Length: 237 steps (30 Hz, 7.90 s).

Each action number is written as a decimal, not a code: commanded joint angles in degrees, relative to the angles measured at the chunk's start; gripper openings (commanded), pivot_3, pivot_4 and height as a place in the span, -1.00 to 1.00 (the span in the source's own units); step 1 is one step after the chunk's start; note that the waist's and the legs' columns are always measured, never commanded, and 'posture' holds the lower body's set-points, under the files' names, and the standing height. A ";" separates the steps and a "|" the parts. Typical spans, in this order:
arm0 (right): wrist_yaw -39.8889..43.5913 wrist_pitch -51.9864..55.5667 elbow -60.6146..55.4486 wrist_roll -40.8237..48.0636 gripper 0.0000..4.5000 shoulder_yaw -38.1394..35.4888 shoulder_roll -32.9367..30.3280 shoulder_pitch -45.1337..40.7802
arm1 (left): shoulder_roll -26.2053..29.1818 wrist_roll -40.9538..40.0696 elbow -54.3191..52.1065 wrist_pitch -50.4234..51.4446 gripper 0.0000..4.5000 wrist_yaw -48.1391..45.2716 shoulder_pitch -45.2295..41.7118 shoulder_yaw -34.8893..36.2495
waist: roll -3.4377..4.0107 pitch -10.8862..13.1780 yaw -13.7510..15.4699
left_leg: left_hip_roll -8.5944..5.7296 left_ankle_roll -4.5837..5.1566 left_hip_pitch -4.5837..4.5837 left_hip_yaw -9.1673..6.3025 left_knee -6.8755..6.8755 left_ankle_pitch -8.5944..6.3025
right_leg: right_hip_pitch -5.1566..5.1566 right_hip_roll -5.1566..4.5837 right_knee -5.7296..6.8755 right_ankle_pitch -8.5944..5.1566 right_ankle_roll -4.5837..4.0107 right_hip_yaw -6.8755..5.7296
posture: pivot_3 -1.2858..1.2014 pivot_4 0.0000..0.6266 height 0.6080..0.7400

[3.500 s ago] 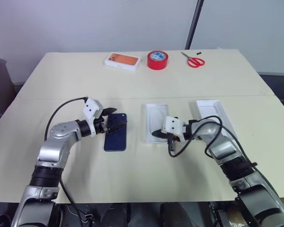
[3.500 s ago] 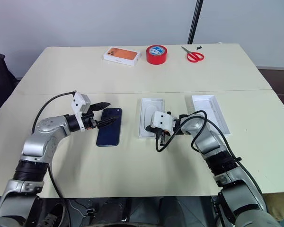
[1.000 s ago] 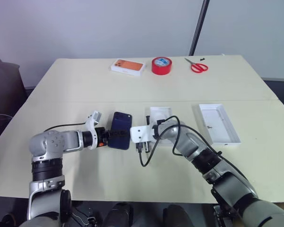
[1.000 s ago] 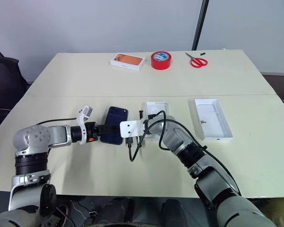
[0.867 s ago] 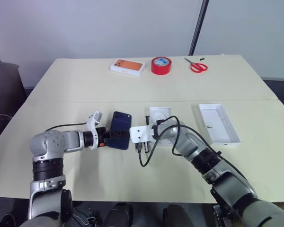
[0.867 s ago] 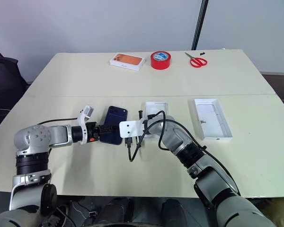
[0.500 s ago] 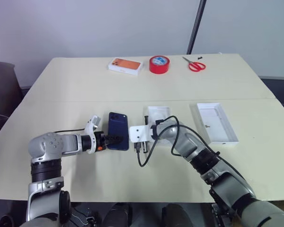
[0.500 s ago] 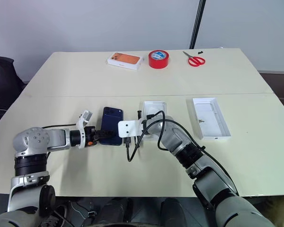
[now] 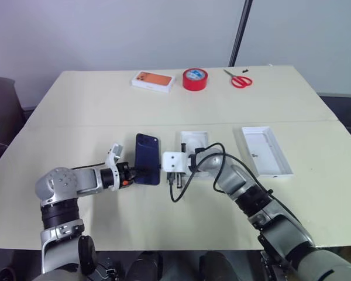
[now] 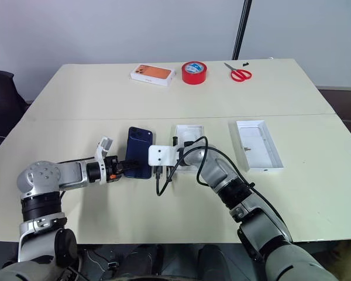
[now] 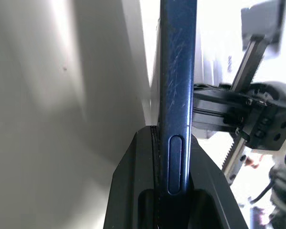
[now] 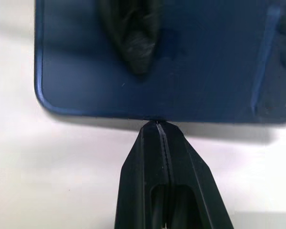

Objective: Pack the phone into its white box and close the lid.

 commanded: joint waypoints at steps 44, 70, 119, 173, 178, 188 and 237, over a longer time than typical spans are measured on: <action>13.41 -12.42 -9.35 15.76 -0.98 -10.56 -20.27 15.77 | -2.01 -11.82 -9.97 -12.95 -1.00 -2.25 3.77 -5.65 | -0.58 0.63 0.16 | 0.03 -0.03 -0.92 0.06 0.18 0.05 | -0.82 0.02 0.06 0.04 -0.06 -0.01 | 0.03 -0.52 1.00; 5.18 -2.28 -22.46 19.71 0.99 -14.21 -16.64 18.63 | -14.14 -15.40 -12.23 -18.51 -1.00 11.40 4.61 -6.98 | -0.64 0.67 1.65 | 0.03 -0.02 -0.98 0.06 0.27 0.04 | -0.81 0.03 0.06 0.05 -0.06 -0.01 | 0.03 -0.52 1.00; -0.47 -0.59 -23.07 23.34 0.89 -19.67 -18.46 17.40 | -4.33 -8.66 -5.10 -20.29 0.87 5.84 -6.04 -15.45 | -0.66 0.69 1.48 | 0.01 0.00 -1.07 0.04 0.46 0.03 | -0.83 0.07 0.12 0.05 -0.06 -0.03 | 0.03 -0.52 1.00; 5.75 1.73 -20.06 27.94 -1.00 -19.90 -19.20 17.01 | 12.01 10.69 -6.88 -45.74 0.51 -16.75 2.91 -24.85 | -0.54 0.78 1.68 | 0.04 0.06 -1.31 -0.06 0.62 -0.01 | -0.96 0.07 0.16 0.08 -0.11 -0.11 | 0.03 -0.52 1.00; 2.85 -1.75 -18.76 22.68 -1.00 -20.51 -22.53 20.75 | 12.43 16.38 -4.81 -49.92 -0.60 -16.51 2.70 -28.68 | -0.53 0.78 1.60 | 0.03 0.08 -1.36 -0.06 0.63 -0.02 | -0.98 0.07 0.15 0.08 -0.11 -0.14 | 0.03 -0.52 1.00; -5.34 -10.43 -11.82 10.66 -1.00 -15.85 -20.00 18.92 | 9.12 18.30 -2.45 -47.23 -0.98 -18.95 -0.02 -33.66 | -0.53 0.78 1.35 | 0.01 0.07 -1.37 0.00 0.68 -0.01 | -1.01 0.13 0.19 0.08 -0.11 -0.12 | 0.03 -0.52 1.00; -3.19 3.91 -18.65 16.40 1.00 -31.38 -34.60 23.14 | 2.13 26.42 7.81 -58.76 0.97 -30.95 -9.69 -35.91 | -0.45 0.75 1.40 | 0.00 0.17 -1.47 -0.06 0.88 -0.06 | -0.90 0.22 0.17 0.09 -0.08 -0.18 | 0.03 -0.52 1.00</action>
